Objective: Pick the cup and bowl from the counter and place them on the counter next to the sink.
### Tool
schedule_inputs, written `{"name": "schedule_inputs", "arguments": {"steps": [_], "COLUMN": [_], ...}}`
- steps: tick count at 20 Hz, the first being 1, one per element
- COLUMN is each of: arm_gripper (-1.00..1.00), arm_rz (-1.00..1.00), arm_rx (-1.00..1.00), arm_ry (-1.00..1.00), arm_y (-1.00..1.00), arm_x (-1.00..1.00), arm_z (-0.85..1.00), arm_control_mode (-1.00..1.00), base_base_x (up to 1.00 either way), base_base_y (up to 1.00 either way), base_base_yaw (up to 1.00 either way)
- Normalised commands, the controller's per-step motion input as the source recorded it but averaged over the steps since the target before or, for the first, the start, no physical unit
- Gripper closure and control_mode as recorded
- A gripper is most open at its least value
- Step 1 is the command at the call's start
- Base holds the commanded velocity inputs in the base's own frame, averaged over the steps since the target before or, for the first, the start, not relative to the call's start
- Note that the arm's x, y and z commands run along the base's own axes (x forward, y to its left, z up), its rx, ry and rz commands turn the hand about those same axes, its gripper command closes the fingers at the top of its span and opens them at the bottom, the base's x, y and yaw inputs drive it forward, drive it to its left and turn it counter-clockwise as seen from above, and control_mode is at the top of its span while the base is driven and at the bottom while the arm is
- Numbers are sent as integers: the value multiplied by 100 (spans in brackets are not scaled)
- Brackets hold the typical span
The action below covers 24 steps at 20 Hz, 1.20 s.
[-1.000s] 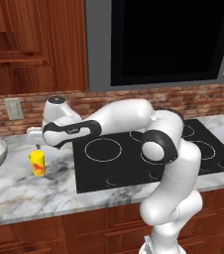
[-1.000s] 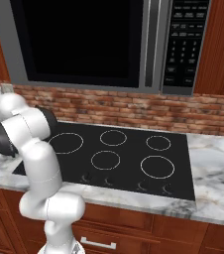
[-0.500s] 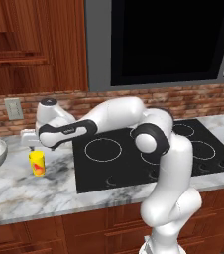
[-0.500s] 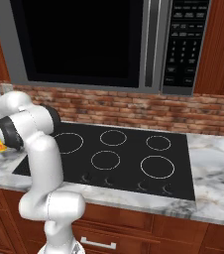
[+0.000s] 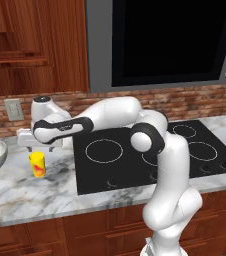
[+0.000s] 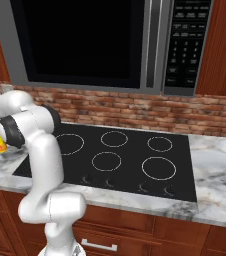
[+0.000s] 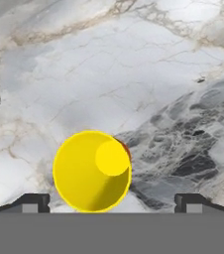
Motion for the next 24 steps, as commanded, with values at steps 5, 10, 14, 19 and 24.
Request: {"name": "schedule_inputs", "arguments": {"steps": [5, 10, 14, 19, 24], "arm_gripper": [-100, -100, -100, -100, -100], "arm_rz": [-3, -2, -1, 0, 0], "arm_rx": [0, 0, 0, 0, 0], "arm_ry": [6, 5, 3, 0, 0], "arm_y": [-2, -6, -10, -9, -2], "arm_x": [0, 0, 0, -2, -2], "arm_z": [0, -6, -15, -14, -3], "arm_control_mode": [-100, -100, -100, -100, -100], "base_base_x": [0, 0, 0, 0, 0], "base_base_y": [0, 0, 0, 0, 0], "base_base_yaw": [0, 0, 0, 0, 0]}}
